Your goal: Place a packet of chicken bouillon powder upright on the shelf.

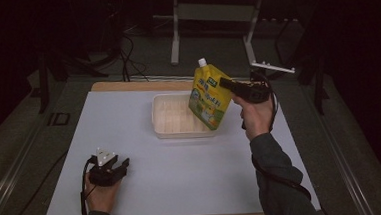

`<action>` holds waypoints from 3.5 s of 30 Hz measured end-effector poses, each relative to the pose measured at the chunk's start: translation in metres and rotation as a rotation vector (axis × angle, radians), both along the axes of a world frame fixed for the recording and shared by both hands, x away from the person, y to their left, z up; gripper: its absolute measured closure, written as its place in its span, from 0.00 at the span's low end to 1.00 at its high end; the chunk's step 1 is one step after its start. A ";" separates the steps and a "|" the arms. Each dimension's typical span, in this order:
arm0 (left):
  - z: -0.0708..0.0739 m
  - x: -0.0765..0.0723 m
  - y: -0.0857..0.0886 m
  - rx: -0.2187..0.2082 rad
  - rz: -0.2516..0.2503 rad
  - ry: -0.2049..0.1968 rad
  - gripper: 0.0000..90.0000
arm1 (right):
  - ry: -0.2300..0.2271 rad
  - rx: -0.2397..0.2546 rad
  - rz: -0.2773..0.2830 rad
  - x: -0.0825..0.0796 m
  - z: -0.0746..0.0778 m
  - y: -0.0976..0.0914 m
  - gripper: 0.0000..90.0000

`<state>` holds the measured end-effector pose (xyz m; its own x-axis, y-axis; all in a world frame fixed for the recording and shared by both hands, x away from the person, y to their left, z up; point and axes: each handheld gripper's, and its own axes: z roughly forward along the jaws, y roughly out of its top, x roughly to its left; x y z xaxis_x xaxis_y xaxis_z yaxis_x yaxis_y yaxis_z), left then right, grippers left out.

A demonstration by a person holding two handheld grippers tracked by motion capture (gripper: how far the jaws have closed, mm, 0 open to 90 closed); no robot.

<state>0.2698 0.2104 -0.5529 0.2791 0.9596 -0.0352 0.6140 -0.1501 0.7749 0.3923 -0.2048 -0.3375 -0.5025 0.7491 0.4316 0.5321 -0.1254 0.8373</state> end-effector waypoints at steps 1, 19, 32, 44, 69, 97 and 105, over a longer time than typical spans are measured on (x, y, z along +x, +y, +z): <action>0.000 0.000 0.000 0.001 0.000 0.000 0.60 | 0.003 0.004 -0.009 0.001 -0.001 0.000 1.00; 0.000 0.000 0.000 0.001 0.004 -0.002 0.60 | -0.004 0.038 -0.116 0.006 -0.009 0.001 1.00; 0.000 0.000 0.000 0.000 0.006 -0.003 0.60 | -0.024 0.027 -0.225 0.006 -0.019 -0.002 1.00; 0.000 0.000 0.000 -0.004 0.007 -0.006 0.60 | -0.051 0.016 -0.314 0.006 -0.029 0.001 1.00; 0.000 -0.001 0.002 -0.014 0.013 -0.009 0.59 | -0.118 -0.017 -0.445 0.002 -0.039 0.005 1.00; 0.000 -0.001 0.002 -0.015 0.012 -0.009 0.59 | -0.115 -0.022 -0.451 0.003 -0.036 0.022 1.00; 0.000 -0.001 0.003 -0.019 0.010 -0.013 0.59 | -0.109 0.058 -0.413 0.012 -0.041 0.024 1.00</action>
